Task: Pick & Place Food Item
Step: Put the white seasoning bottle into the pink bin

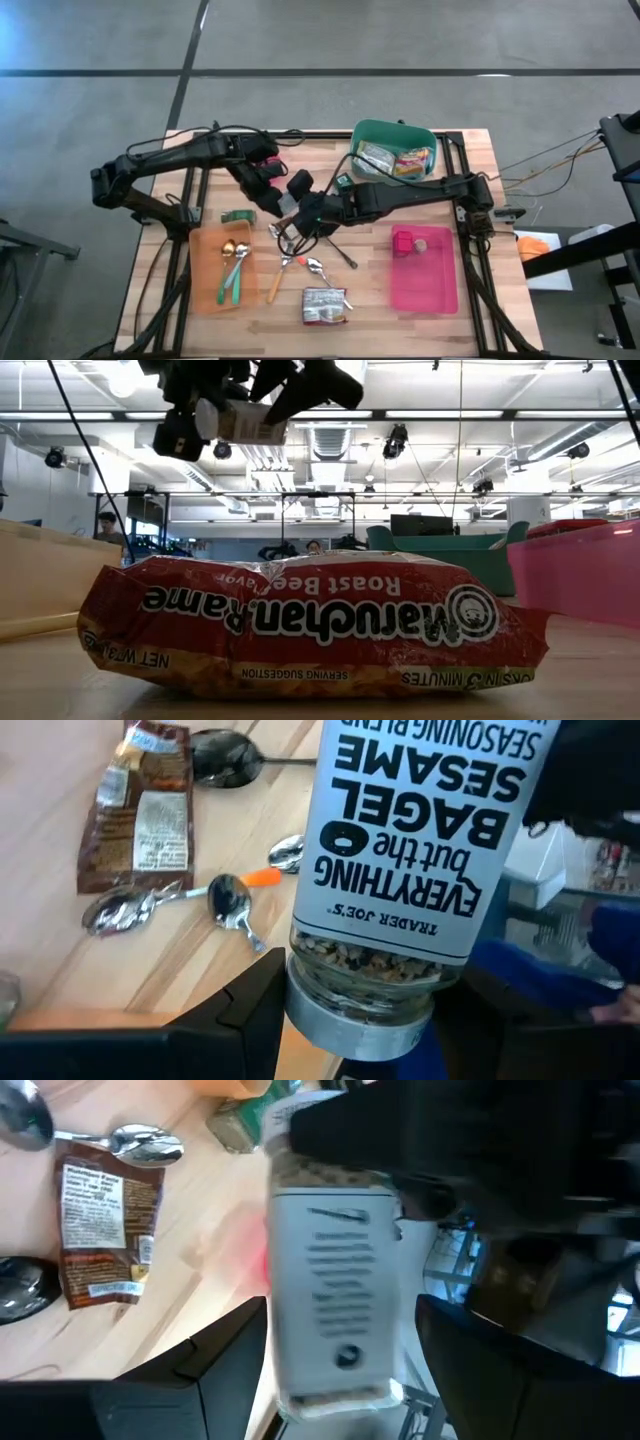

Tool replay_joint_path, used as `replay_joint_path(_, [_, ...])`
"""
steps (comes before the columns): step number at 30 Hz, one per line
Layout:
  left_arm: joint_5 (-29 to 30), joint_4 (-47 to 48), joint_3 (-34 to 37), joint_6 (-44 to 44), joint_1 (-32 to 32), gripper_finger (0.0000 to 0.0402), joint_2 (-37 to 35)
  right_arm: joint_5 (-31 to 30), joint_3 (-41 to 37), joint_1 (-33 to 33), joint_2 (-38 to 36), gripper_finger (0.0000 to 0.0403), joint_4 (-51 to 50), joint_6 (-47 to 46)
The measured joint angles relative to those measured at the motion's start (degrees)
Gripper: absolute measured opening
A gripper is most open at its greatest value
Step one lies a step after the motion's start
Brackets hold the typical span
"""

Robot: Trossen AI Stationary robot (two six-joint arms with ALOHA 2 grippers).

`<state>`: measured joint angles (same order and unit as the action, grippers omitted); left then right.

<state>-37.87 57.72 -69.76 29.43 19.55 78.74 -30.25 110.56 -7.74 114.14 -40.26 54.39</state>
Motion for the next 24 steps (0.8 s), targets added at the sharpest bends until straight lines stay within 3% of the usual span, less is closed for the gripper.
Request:
replay_joint_path(8, [-6.3,0.2,0.0,-5.3,-0.1,0.0189,-0.2,0.1,-0.1,-0.6,-0.4,0.0252,-1.2,1.2])
replay_joint_path(14, [-7.2,0.1,0.0,-5.5,-0.2,0.0189,-0.2,0.1,-0.2,-0.8,-0.4,0.0251,-1.1,1.6])
replay_joint_path(20, [-7.9,-0.2,0.0,-5.5,-0.2,0.0189,-0.2,0.3,-0.2,-0.8,-0.5,0.0208,-1.2,1.0])
replay_joint_path(24, [-8.8,-0.3,0.0,-5.4,-0.2,0.0189,-0.2,0.3,-0.2,-0.9,-0.6,0.0205,-1.3,-0.6])
